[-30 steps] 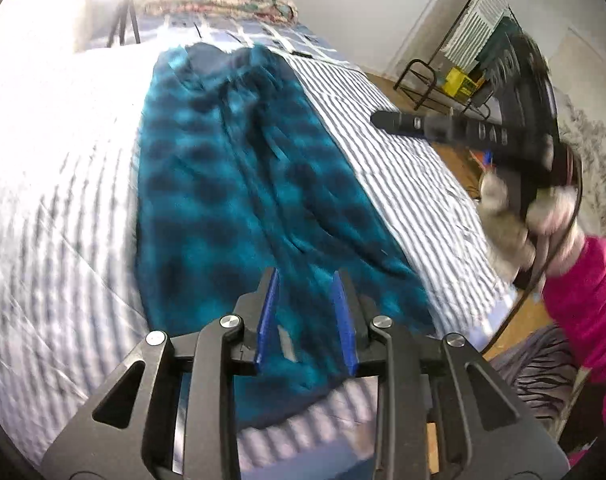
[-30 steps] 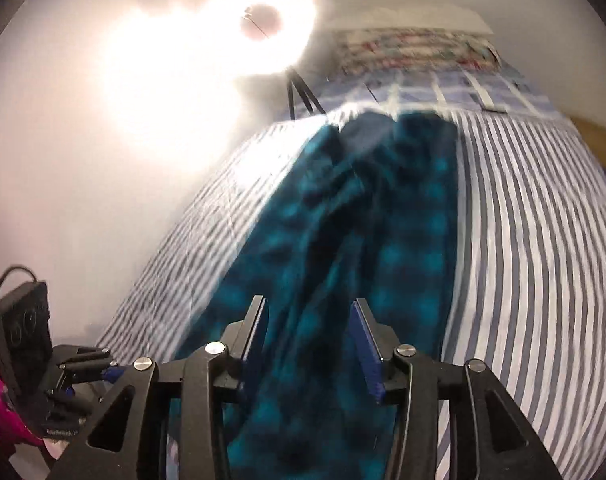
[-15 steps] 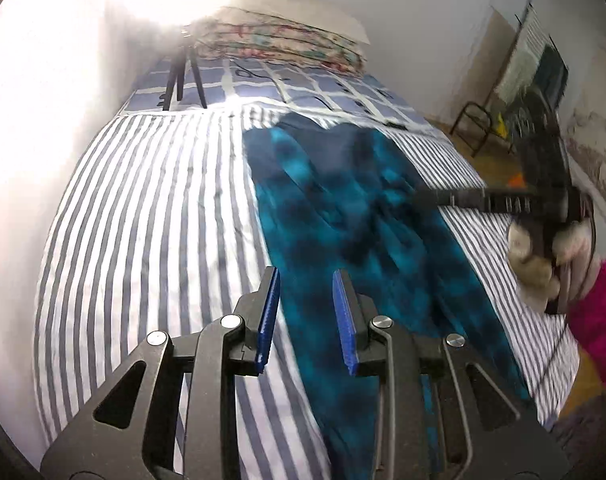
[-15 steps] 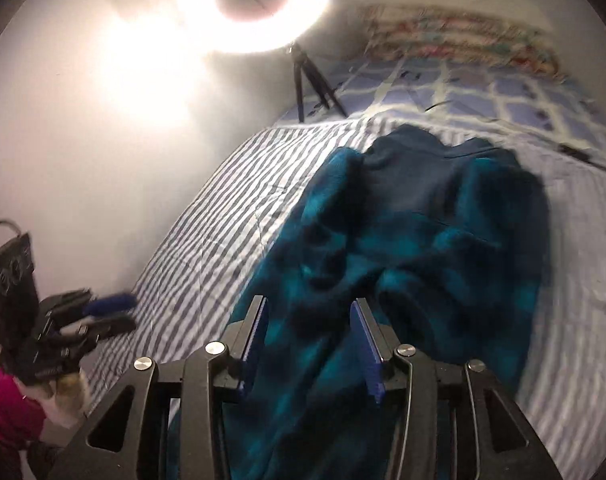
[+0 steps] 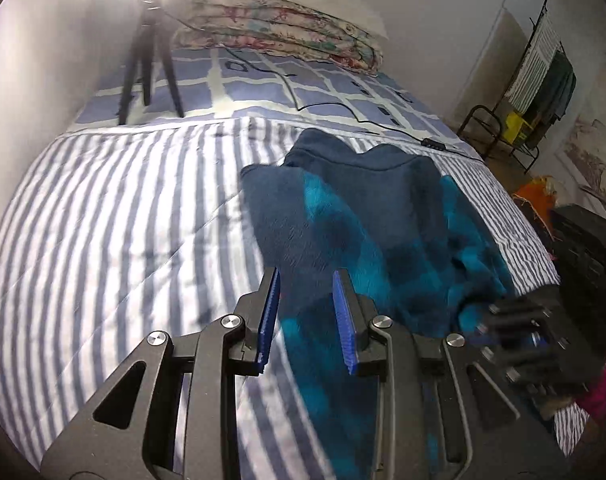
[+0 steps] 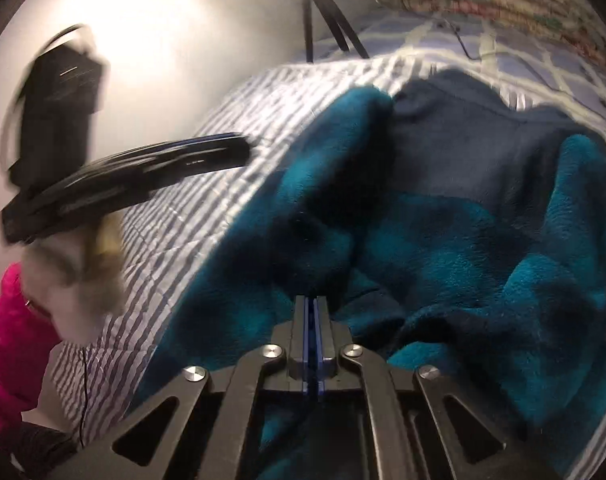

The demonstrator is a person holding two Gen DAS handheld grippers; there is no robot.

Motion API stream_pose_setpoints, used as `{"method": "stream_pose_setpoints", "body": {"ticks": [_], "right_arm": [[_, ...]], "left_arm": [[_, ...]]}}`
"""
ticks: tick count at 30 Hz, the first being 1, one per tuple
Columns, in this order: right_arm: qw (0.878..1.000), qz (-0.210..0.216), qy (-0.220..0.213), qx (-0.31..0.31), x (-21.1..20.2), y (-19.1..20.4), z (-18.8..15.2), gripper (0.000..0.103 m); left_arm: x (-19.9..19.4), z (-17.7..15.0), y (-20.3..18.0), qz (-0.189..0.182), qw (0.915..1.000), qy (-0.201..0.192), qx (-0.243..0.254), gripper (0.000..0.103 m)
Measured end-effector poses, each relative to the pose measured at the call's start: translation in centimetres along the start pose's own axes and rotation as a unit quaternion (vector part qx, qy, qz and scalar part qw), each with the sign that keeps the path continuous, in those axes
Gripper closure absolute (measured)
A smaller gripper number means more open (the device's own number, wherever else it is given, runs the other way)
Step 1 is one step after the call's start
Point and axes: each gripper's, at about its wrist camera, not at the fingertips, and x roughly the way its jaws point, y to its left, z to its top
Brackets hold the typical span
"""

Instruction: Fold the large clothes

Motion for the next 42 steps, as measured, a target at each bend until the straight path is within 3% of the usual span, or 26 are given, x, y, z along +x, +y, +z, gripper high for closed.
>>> {"method": "stream_pose_setpoints", "body": {"ticks": [4, 6, 8, 10, 11, 12, 13, 17, 19, 20, 22, 24, 26, 28, 31, 36, 42], "right_arm": [[0.999, -0.023, -0.023, 0.035, -1.8, -2.0, -2.1, 0.103], [0.998, -0.010, -0.008, 0.061, -0.8, -3.7, -3.3, 0.103], [0.998, 0.012, -0.022, 0.063, -1.2, -4.0, -3.6, 0.103], [0.997, 0.035, -0.039, 0.063, -2.0, -3.9, -3.4, 0.103], [0.996, 0.043, -0.040, 0.063, -2.3, -4.0, -3.3, 0.097], [0.995, 0.058, -0.040, 0.066, -2.5, -4.1, -3.1, 0.075], [0.994, 0.069, -0.042, 0.070, -2.5, -4.2, -3.0, 0.068], [0.995, 0.073, -0.036, 0.054, -1.4, -3.0, -1.4, 0.063], [0.997, 0.074, -0.009, 0.035, 0.0, -2.2, -0.6, 0.053], [0.998, 0.055, 0.010, 0.018, 1.0, -1.5, -0.2, 0.046], [1.000, 0.019, 0.019, 0.001, 2.0, -0.7, 0.0, 0.054], [1.000, 0.026, 0.015, 0.008, 1.6, -0.7, 0.1, 0.062], [0.999, 0.045, -0.007, 0.021, 0.2, -1.4, 0.3, 0.063], [0.998, 0.036, -0.019, 0.043, -0.4, -2.7, 0.9, 0.062], [0.998, 0.036, 0.001, 0.060, 0.4, -3.9, 1.3, 0.063], [0.999, 0.017, 0.031, 0.027, 1.9, -3.3, 1.3, 0.066], [0.989, 0.076, -0.008, 0.126, -0.1, -6.8, 1.2, 0.069]], "left_arm": [[2.5, 0.9, -1.5, 0.000, 0.9996, 0.004, 0.027, 0.076], [4.4, 1.2, -1.8, 0.001, 0.9995, 0.016, 0.029, 0.076], [7.2, 0.9, -1.9, 0.008, 0.9985, 0.049, 0.023, 0.076], [7.2, 0.5, -1.9, 0.005, 0.9991, 0.036, 0.024, 0.076], [6.8, 0.5, -1.8, 0.001, 0.9993, 0.029, 0.022, 0.076], [6.5, 0.6, -1.6, -0.001, 0.9995, 0.026, 0.020, 0.076], [6.0, 0.8, -1.1, 0.003, 0.9997, 0.022, 0.013, 0.076], [3.2, 1.7, 0.7, 0.002, 0.9998, -0.012, -0.014, 0.076], [2.2, 2.1, 1.6, 0.007, 0.9996, -0.019, -0.019, 0.076], [2.0, 2.2, 1.9, 0.011, 0.9996, -0.018, -0.018, 0.076], [2.0, 2.1, 2.1, 0.014, 0.9998, -0.011, -0.014, 0.076], [2.3, 1.7, 1.7, 0.014, 0.9999, -0.002, -0.005, 0.076], [2.5, 1.2, 1.3, 0.012, 0.9999, 0.001, 0.002, 0.076], [3.0, 0.9, 0.8, 0.010, 0.9999, 0.003, 0.003, 0.076], [3.6, 0.9, 0.6, 0.016, 0.9998, 0.007, 0.001, 0.076], [3.5, 1.0, 0.9, 0.023, 0.9997, 0.006, -0.004, 0.076], [3.3, 0.9, 1.1, 0.021, 0.9998, 0.004, -0.007, 0.076]]}}
